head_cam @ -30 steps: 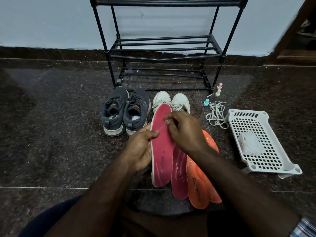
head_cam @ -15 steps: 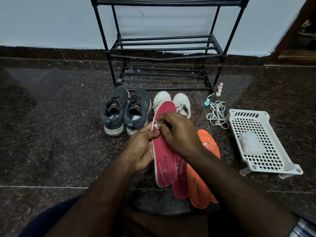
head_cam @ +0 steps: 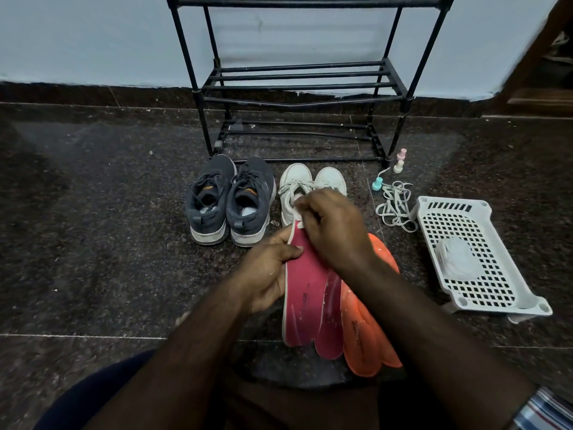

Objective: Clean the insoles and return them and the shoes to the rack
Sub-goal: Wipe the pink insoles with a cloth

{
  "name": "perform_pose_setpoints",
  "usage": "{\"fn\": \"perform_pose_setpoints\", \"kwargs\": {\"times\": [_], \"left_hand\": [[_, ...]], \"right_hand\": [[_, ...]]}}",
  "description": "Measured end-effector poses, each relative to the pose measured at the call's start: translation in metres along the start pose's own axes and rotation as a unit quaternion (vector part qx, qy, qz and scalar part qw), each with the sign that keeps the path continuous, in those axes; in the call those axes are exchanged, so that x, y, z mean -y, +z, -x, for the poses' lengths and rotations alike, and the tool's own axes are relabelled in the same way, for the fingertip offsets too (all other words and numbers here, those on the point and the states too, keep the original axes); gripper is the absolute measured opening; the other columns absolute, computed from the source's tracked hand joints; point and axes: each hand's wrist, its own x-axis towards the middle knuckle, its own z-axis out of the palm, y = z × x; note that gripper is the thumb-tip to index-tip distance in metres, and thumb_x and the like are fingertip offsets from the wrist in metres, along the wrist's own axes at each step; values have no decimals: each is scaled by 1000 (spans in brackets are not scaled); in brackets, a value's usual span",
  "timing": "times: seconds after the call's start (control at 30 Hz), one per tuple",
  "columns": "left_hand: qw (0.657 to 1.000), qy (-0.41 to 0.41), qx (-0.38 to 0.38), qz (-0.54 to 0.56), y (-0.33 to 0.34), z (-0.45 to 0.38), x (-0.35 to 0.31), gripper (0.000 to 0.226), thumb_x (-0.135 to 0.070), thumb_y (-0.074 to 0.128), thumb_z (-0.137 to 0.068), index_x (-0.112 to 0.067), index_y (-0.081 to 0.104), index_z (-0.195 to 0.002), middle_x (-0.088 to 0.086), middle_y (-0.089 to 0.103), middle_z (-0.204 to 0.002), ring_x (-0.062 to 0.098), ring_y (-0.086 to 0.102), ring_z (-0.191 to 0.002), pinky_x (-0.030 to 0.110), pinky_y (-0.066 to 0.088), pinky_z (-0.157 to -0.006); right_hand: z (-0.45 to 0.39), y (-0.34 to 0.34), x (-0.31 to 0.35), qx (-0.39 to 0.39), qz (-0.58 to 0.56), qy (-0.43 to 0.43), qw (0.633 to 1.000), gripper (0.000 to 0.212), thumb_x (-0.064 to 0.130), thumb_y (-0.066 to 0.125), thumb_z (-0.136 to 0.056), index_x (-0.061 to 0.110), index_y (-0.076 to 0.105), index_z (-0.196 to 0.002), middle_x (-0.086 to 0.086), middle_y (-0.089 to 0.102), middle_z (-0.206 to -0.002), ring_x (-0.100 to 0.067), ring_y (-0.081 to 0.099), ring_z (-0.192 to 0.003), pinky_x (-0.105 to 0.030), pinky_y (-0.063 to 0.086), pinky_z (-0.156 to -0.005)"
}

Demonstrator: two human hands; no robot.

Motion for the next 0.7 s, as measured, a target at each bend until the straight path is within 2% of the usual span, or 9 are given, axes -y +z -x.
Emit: {"fn": "perform_pose_setpoints", "kwargs": {"times": [0.1, 0.2, 0.27, 0.33, 0.43, 0.53, 0.6, 0.63, 0.7], "left_hand": [[1000, 6, -2, 7, 1, 0, -2, 45, 12, 33, -95, -6, 62, -123, 21, 67, -100, 29, 67, -84, 43, 58, -82], [1000, 16, -15, 9, 0, 0, -5, 43, 16, 31, -92, -8, 65, -105, 17, 69, -88, 22, 70, -73, 33, 60, -68], [1000, 18, -16, 9, -2, 0, -7, 43, 16, 32, -92, -6, 64, -111, 17, 69, -89, 23, 71, -75, 34, 60, -70], [1000, 16, -10, 14, -3, 1, -7, 45, 13, 33, -94, -4, 60, -126, 21, 67, -100, 28, 69, -84, 40, 58, -81], [1000, 8, -11, 7, -3, 2, -6, 44, 8, 35, -97, -3, 57, -133, 24, 66, -110, 31, 66, -89, 49, 53, -92], [999, 21, -33, 32, -8, -1, -8, 43, 3, 36, -99, -6, 58, -134, 28, 64, -121, 37, 65, -98, 63, 46, -99], [996, 32, -54, 56, -13, -3, -11, 40, 2, 37, -98, -6, 60, -129, 31, 62, -125, 43, 61, -105, 70, 39, -103], [995, 36, -68, 64, -14, -4, -12, 38, 1, 37, -99, -6, 61, -126, 30, 64, -121, 43, 62, -103, 70, 40, -103], [993, 41, -84, 69, -15, -5, -15, 34, 0, 36, -100, -6, 61, -122, 25, 70, -108, 36, 69, -90, 62, 52, -93]], "right_hand": [[7, -1, 5, 5, -18, 13, 1000, 14, 4, 62, -81, 11, 71, -90, -4, 70, -87, -21, 65, -83, -32, 49, -76], [19, 2, 22, 41, -43, -17, 998, 15, 3, 62, -79, 9, 71, -89, -4, 70, -86, -21, 64, -82, -31, 47, -76], [16, 3, 19, 34, -30, -37, 998, 12, 5, 60, -81, 8, 70, -87, -5, 68, -85, -23, 63, -82, -32, 47, -76], [8, 2, 10, 12, -5, -32, 999, 13, 8, 57, -84, 7, 69, -87, -7, 67, -84, -25, 63, -82, -35, 47, -75], [0, -5, -2, -12, -13, 39, 999, 12, 4, 62, -82, 11, 71, -87, -2, 68, -85, -19, 62, -81, -31, 48, -74], [-1, -12, -4, 1, -123, 156, 980, 14, 9, 69, -82, 21, 73, -87, 10, 69, -83, -6, 61, -76, -25, 50, -71], [-1, -16, -4, 24, -198, 212, 957, 12, 12, 75, -81, 22, 73, -85, 10, 70, -79, -9, 63, -71, -27, 54, -68], [0, -16, -3, 45, -222, 228, 947, 11, 11, 76, -80, 21, 73, -85, 8, 70, -77, -11, 64, -68, -29, 56, -66], [4, -12, -3, 88, -252, 247, 932, 12, 9, 77, -79, 20, 73, -83, 1, 69, -75, -20, 66, -67, -40, 60, -66]]}}
